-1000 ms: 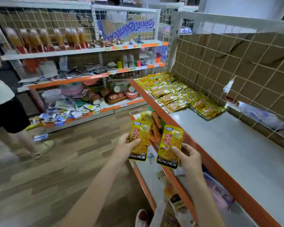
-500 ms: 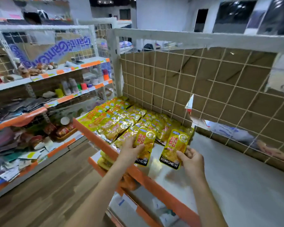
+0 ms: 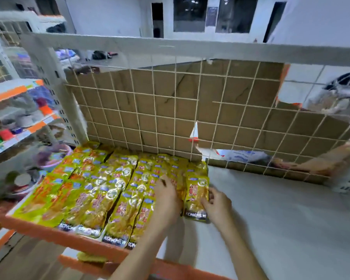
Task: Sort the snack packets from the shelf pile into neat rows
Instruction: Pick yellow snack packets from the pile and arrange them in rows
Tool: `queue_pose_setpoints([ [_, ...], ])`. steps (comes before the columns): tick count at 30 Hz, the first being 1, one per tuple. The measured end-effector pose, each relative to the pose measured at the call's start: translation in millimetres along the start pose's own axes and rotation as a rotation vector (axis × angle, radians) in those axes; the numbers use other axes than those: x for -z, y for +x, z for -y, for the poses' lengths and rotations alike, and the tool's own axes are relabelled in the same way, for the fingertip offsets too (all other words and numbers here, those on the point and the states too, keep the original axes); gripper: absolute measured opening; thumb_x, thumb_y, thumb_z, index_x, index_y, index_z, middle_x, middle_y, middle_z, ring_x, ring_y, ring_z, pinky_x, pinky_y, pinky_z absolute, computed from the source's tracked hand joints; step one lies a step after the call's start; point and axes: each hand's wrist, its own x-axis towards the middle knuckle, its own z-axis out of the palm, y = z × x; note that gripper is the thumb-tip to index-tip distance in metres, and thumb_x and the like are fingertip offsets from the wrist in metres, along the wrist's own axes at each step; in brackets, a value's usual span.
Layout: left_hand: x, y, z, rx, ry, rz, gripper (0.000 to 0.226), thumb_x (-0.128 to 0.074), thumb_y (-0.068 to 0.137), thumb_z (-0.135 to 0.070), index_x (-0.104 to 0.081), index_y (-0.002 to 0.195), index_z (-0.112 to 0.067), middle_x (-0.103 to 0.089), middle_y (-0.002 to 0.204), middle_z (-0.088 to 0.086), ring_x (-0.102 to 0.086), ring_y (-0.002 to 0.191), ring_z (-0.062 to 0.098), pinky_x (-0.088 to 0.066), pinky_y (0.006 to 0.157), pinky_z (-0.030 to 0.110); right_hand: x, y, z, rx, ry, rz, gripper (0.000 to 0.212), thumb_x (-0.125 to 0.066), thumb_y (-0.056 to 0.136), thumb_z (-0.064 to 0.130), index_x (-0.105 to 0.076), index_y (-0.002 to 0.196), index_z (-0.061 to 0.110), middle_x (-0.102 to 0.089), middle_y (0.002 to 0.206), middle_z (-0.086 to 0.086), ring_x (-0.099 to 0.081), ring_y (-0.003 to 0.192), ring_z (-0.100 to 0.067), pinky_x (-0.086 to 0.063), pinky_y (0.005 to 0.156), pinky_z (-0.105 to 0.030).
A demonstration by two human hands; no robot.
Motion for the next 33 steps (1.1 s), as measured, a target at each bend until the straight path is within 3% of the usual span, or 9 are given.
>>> queue_pose_setpoints([
  [4,-8,7,15,-0.178,0.282,0.026,0.054,-0.037,0.06,-0.014,-0.061,0.099,0.014,-0.057,0.08,0.024,-0.048,0.077,0.036,-0.052,0.067,0.039,-5,-6,3,-0.022,-0.149,-0.076,0.02,-0.062,0.088,0.023,-0.063,0.103,0.01,-0.055,0.087,-0.008,-0.059,0.095,-0.033,-0.034,0.067,-0.03],
  [7,-8,10,28,-0.358,0.406,0.056,0.054,-0.072,0.052,-0.019,-0.066,0.101,0.003,-0.062,0.095,0.023,-0.057,0.087,0.039,-0.054,0.075,0.042,-5,-15,9,-0.02,-0.335,-0.11,0.05,-0.056,0.092,0.036,-0.043,0.138,0.023,-0.051,0.122,-0.006,-0.05,0.116,-0.027,-0.036,0.087,-0.029],
  [11,-9,17,44,-0.615,0.412,-0.015,0.052,-0.069,0.068,-0.029,-0.065,0.115,-0.006,-0.063,0.115,0.017,-0.057,0.108,0.037,-0.054,0.081,0.041,-4,-21,15,0.067,-0.481,-0.081,0.058,-0.05,0.094,0.041,-0.024,0.146,0.037,-0.039,0.135,0.006,-0.039,0.124,-0.018,-0.03,0.092,-0.023],
  [14,-13,18,47,-0.581,0.425,0.012,0.059,-0.079,0.062,-0.034,-0.067,0.112,-0.005,-0.065,0.112,0.015,-0.064,0.103,0.035,-0.055,0.077,0.038,-11,-19,10,0.101,-0.432,-0.071,0.058,-0.054,0.093,0.037,-0.029,0.145,0.036,-0.041,0.136,0.008,-0.037,0.123,-0.017,-0.03,0.096,-0.023],
  [17,-13,18,45,-0.568,0.452,0.007,0.05,-0.054,0.075,-0.036,-0.068,0.109,-0.002,-0.066,0.11,0.017,-0.065,0.1,0.035,-0.056,0.077,0.038,-19,-17,2,0.115,-0.289,-0.091,0.057,-0.062,0.089,0.027,-0.04,0.142,0.027,-0.046,0.133,0.001,-0.038,0.12,-0.021,-0.028,0.1,-0.024],
  [20,-18,19,47,-0.579,0.445,-0.025,0.053,-0.072,0.069,-0.033,-0.066,0.11,0.0,-0.065,0.109,0.019,-0.063,0.101,0.037,-0.055,0.079,0.04,-23,-19,-2,0.07,-0.242,-0.139,0.056,-0.065,0.087,0.023,-0.045,0.139,0.023,-0.049,0.129,-0.003,-0.042,0.119,-0.024,-0.032,0.1,-0.028],
  [24,-19,20,46,-0.572,0.409,-0.03,0.054,-0.04,0.079,-0.036,-0.067,0.109,0.001,-0.064,0.107,0.019,-0.064,0.1,0.036,-0.056,0.079,0.039,-29,-19,-3,0.043,-0.224,-0.189,0.055,-0.068,0.084,0.02,-0.05,0.136,0.019,-0.052,0.122,-0.007,-0.046,0.114,-0.029,-0.038,0.099,-0.036],
  [29,-20,22,47,-0.622,0.415,-0.087,0.056,-0.081,0.064,-0.032,-0.067,0.109,-0.001,-0.065,0.108,0.016,-0.064,0.101,0.034,-0.056,0.076,0.037,-27,-15,-3,0.039,-0.194,-0.213,0.054,-0.067,0.086,0.017,-0.049,0.136,0.016,-0.049,0.124,-0.009,-0.044,0.116,-0.028,-0.034,0.1,-0.032],
  [33,-18,21,46,-0.616,0.41,-0.099,0.068,-0.088,0.052,-0.031,-0.067,0.108,0.0,-0.066,0.107,0.016,-0.065,0.1,0.033,-0.057,0.067,0.033,-25,-13,-2,0.042,-0.139,-0.211,0.054,-0.067,0.084,0.011,-0.05,0.135,0.015,-0.047,0.124,-0.01,-0.048,0.113,-0.028,-0.035,0.099,-0.031],
])
